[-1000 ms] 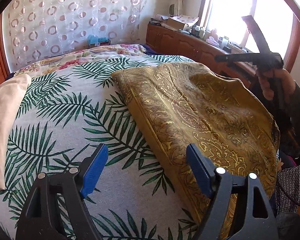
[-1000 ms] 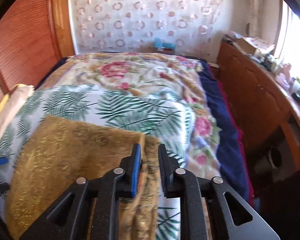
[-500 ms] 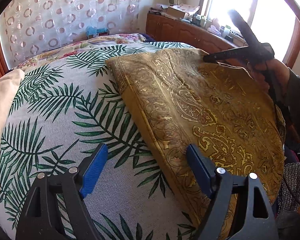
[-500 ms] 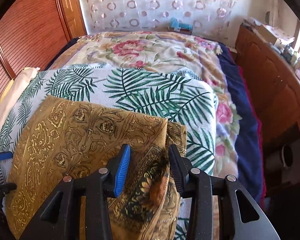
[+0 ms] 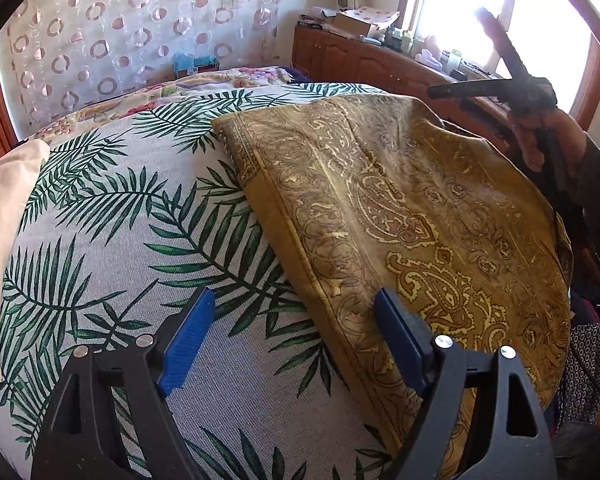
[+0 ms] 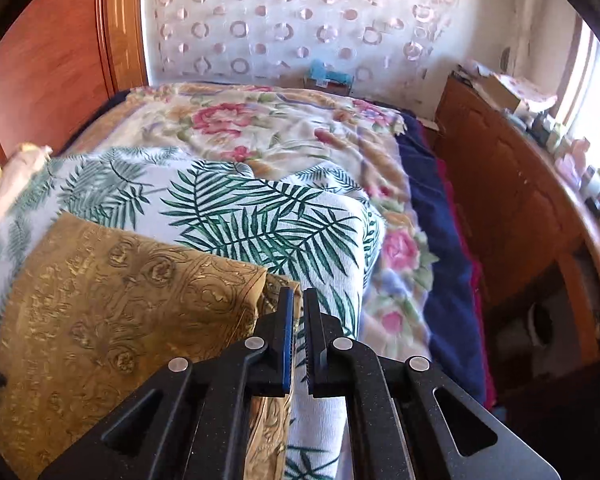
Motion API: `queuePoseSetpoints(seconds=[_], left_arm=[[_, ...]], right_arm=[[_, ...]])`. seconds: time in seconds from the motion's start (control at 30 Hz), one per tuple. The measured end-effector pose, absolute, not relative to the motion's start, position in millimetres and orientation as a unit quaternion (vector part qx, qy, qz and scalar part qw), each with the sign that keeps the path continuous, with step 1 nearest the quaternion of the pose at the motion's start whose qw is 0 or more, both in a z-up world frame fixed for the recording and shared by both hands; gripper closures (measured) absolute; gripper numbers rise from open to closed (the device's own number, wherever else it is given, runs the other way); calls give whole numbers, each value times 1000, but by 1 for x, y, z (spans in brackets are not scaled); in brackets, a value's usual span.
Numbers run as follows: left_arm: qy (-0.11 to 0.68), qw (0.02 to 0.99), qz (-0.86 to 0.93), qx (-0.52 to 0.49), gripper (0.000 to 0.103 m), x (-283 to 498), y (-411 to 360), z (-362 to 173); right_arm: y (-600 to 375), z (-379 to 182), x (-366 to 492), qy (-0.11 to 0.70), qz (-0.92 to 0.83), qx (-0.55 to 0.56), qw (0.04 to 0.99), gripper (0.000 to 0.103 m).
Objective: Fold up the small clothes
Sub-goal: 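Grasp the bundle edge with the right tool and tuck it under, then release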
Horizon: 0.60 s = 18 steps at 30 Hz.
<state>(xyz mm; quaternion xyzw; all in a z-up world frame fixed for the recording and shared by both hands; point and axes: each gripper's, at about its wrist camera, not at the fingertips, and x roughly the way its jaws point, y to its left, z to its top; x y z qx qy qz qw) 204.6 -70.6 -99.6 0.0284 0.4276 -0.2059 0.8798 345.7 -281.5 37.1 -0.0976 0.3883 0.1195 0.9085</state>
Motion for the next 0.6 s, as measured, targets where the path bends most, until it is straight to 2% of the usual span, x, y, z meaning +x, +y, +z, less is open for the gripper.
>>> queuePoseSetpoints(seconds=[0.07, 0.1, 0.17, 0.23, 0.47, 0.6], left_arm=[[423, 883, -203, 23, 21, 202, -69, -98], [420, 884, -204, 21, 21, 199, -69, -96], [414, 886, -208, 21, 20, 192, -69, -92], [407, 888, -211, 24, 20, 185, -70, -87], [389, 894, -221, 25, 20, 160, -71, -69], [383, 896, -223, 25, 20, 148, -71, -62]], right_arm=[[-281, 44, 335, 380, 119, -94, 913, 99], [-281, 47, 325, 374, 120, -92, 915, 94], [-282, 57, 302, 360, 122, -83, 921, 82], [-283, 65, 282, 346, 120, -78, 927, 64], [-287, 79, 190, 328, 136, -78, 932, 61], [-285, 66, 153, 334, 153, -76, 927, 61]])
